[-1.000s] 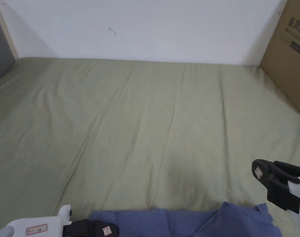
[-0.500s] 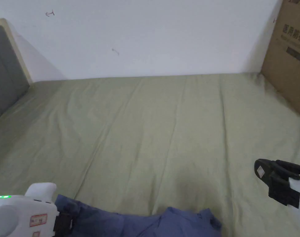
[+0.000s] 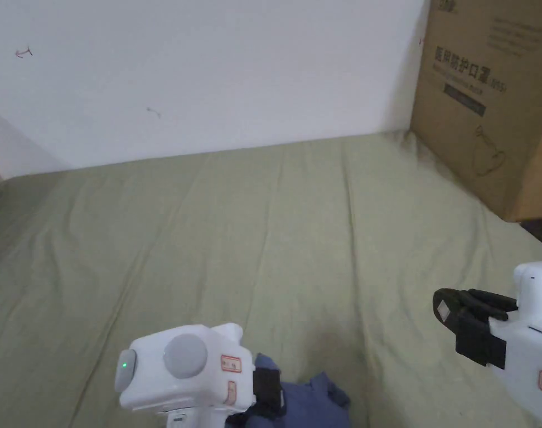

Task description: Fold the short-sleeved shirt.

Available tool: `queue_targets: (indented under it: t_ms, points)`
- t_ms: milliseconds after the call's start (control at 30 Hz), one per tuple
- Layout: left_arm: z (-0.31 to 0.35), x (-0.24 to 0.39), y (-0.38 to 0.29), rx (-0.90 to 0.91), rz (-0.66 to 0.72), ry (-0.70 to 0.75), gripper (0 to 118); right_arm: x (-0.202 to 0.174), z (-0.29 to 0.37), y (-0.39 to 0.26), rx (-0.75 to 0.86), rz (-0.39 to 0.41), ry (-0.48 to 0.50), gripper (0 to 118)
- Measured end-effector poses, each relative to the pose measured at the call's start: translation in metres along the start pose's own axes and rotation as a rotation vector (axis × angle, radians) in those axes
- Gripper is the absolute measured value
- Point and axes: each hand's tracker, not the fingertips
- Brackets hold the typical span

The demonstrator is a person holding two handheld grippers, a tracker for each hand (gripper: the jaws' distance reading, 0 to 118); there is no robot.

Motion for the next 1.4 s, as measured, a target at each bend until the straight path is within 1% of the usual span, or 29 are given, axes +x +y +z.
queue_targets:
  t_ms: [33,67,100,133,167,200,267,333,367,400,433,467,500,600,733,800,833,933,1033,1067,1133,1233,1333,1400]
  points:
    - [-0.011,0.003,0.001,-0.019,0.022,-0.076,65,0.002,0.000,-0.001,-0.002,-0.007,-0.004,0]
    - [-0.019,0.001,0.000,-0.034,0.056,-0.192,69,0.005,-0.001,-0.002,-0.004,-0.016,-0.008,0]
    - [-0.025,-0.001,0.000,-0.044,0.077,-0.315,79,0.007,-0.002,-0.003,-0.008,-0.024,-0.010,0]
    - [-0.029,-0.003,-0.001,-0.059,0.108,-0.422,93,0.008,-0.003,-0.004,-0.012,-0.033,-0.010,0]
    - [-0.028,-0.003,-0.002,-0.071,0.125,-0.479,105,0.010,-0.005,-0.005,-0.018,-0.041,-0.010,0]
    - [-0.023,-0.005,-0.003,-0.052,0.133,-0.495,112,0.010,-0.006,-0.006,-0.021,-0.047,-0.009,0]
    - [-0.009,-0.012,-0.004,0.007,0.093,-0.423,112,0.011,-0.009,-0.007,-0.026,-0.050,-0.009,0]
    - [0.007,-0.013,-0.003,0.045,-0.008,-0.271,111,0.010,-0.012,-0.006,-0.030,-0.049,-0.006,0]
    - [0.015,-0.016,-0.005,0.085,-0.076,-0.221,106,0.010,-0.014,-0.006,-0.031,-0.046,-0.004,0]
    - [0.023,-0.019,-0.008,0.127,-0.135,-0.173,84,0.009,-0.015,-0.005,-0.032,-0.043,-0.002,0]
    - [0.027,-0.017,-0.009,0.150,-0.183,-0.138,52,0.009,-0.017,-0.004,-0.033,-0.040,-0.001,0]
    - [0.028,-0.016,-0.012,0.151,-0.225,-0.090,14,0.008,-0.018,-0.004,-0.033,-0.037,0.001,0]
    - [0.026,-0.015,-0.015,0.138,-0.255,-0.053,2,0.007,-0.019,-0.003,-0.035,-0.034,0.003,0]
    - [0.011,-0.008,-0.020,0.071,-0.268,-0.105,2,0.007,-0.022,-0.003,-0.040,-0.027,0.005,0]
    - [-0.034,0.011,-0.025,-0.004,-0.303,-0.118,2,0.007,-0.022,-0.003,-0.046,-0.025,0.005,0]
    - [-0.062,0.018,-0.026,-0.050,-0.310,-0.099,2,0.007,-0.021,-0.003,-0.051,-0.020,0.001,0]
    - [-0.072,0.019,-0.027,-0.065,-0.294,-0.100,1,0.007,-0.021,-0.003,-0.052,-0.016,-0.002,0]
    - [-0.084,0.019,-0.028,-0.071,-0.181,-0.217,1,0.007,-0.020,-0.005,-0.063,-0.006,-0.010,0]
    - [-0.085,0.011,-0.026,-0.093,-0.096,-0.332,2,0.005,-0.022,-0.007,-0.073,-0.016,-0.003,0]
    - [-0.080,0.008,-0.025,-0.096,-0.057,-0.349,2,0.004,-0.022,-0.006,-0.072,-0.025,0.003,0]
    - [-0.058,0.002,-0.023,-0.022,-0.029,-0.363,2,0.000,-0.022,-0.002,-0.065,-0.043,0.030,0]
    - [0.008,0.005,-0.014,0.223,-0.131,-0.314,2,-0.009,-0.016,0.016,-0.013,-0.034,0.062,0]
    - [0.087,0.016,-0.007,0.526,-0.269,-0.196,2,-0.023,-0.007,0.043,0.073,0.009,0.079,0]
    - [0.135,0.021,-0.009,0.732,-0.327,-0.096,2,-0.033,-0.001,0.060,0.152,0.043,0.069,0]
